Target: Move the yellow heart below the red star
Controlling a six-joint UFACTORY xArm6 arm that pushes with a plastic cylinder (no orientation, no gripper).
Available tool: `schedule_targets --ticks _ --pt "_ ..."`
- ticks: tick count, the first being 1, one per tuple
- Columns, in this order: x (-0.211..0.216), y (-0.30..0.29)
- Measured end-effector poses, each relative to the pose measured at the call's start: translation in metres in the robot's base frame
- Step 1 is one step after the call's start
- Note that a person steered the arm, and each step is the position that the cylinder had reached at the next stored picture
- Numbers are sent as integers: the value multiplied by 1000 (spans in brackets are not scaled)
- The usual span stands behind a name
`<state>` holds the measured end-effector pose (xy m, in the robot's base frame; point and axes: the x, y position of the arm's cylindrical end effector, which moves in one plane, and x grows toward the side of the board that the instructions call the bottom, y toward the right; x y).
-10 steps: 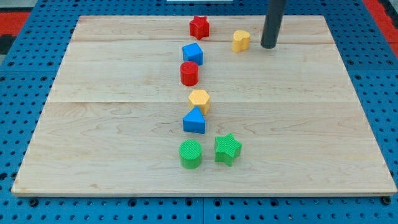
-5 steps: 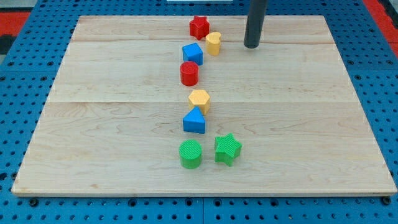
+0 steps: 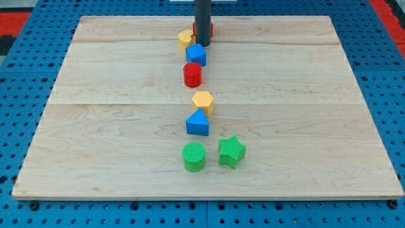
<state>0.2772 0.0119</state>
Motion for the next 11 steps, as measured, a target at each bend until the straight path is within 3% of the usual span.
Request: schedule_targets --ticks 1,2,3,5,6,8,9,11 --pt "0 42" --pt "-56 57" --pt "-84 53" --pt "-79 -60" --pt "-48 -56" --pt "-37 -61" --pt "-45 -97" --pt "-7 -86"
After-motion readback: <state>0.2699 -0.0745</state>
